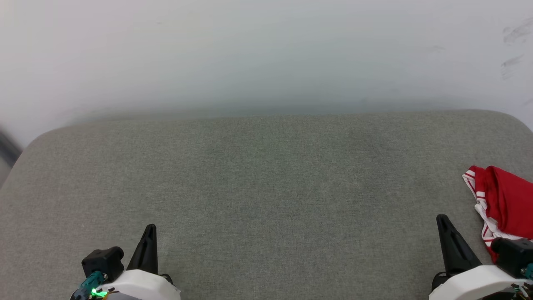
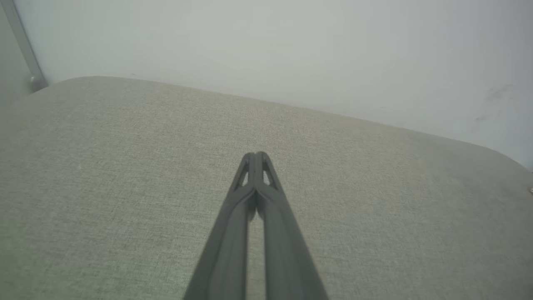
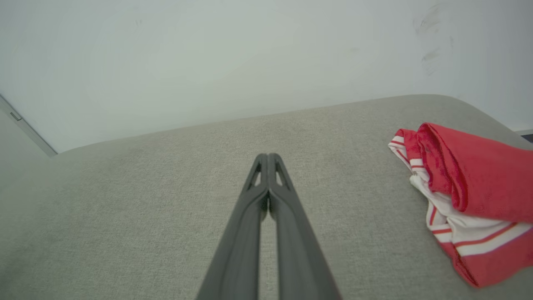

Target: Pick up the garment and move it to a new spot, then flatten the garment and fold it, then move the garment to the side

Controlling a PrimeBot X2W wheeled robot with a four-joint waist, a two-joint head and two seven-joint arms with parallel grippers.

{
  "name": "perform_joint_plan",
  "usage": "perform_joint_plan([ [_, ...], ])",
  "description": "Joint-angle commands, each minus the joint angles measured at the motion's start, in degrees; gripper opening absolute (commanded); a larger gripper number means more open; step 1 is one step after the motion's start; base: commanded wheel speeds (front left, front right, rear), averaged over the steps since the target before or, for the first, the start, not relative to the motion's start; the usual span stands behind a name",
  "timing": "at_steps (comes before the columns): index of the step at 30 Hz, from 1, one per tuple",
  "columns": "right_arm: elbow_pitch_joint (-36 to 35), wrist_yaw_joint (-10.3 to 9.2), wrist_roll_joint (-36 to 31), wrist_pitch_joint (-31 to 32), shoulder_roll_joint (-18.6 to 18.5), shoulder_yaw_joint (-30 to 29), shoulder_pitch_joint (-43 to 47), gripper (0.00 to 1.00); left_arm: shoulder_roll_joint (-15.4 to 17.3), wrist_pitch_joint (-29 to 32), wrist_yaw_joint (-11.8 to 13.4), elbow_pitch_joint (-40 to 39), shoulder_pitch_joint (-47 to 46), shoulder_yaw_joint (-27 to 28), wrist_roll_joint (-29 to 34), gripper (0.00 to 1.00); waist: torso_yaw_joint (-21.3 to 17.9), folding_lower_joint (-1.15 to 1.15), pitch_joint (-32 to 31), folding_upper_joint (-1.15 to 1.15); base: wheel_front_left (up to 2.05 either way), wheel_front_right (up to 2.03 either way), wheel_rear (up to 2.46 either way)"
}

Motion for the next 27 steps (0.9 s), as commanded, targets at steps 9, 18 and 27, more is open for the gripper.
perform_joint_plan([
  [9, 1.61, 0.0, 11.44, 0.55, -0.02, -0.5, -2.95, 0.0, -0.98, 2.63, -1.59, -1.18, -1.86, 2.54, -9.42, 0.0, 0.04, 0.0, 0.14, 0.0, 0.0, 0.0, 0.0],
  [18, 3.32, 0.0, 19.22, 0.95, -0.02, -0.77, -4.15, 0.0, -1.93, 4.52, -2.61, -1.32, -2.28, 4.08, -15.91, 0.0, 0.07, 0.0, 0.26, 0.0, 0.0, 0.0, 0.0],
  [27, 5.09, 0.0, 27.16, 1.4, -0.02, -1.04, -5.38, 0.0, -2.86, 6.48, -3.65, -1.44, -2.68, 5.68, -22.56, 0.0, 0.11, 0.0, 0.39, 0.0, 0.0, 0.0, 0.0],
])
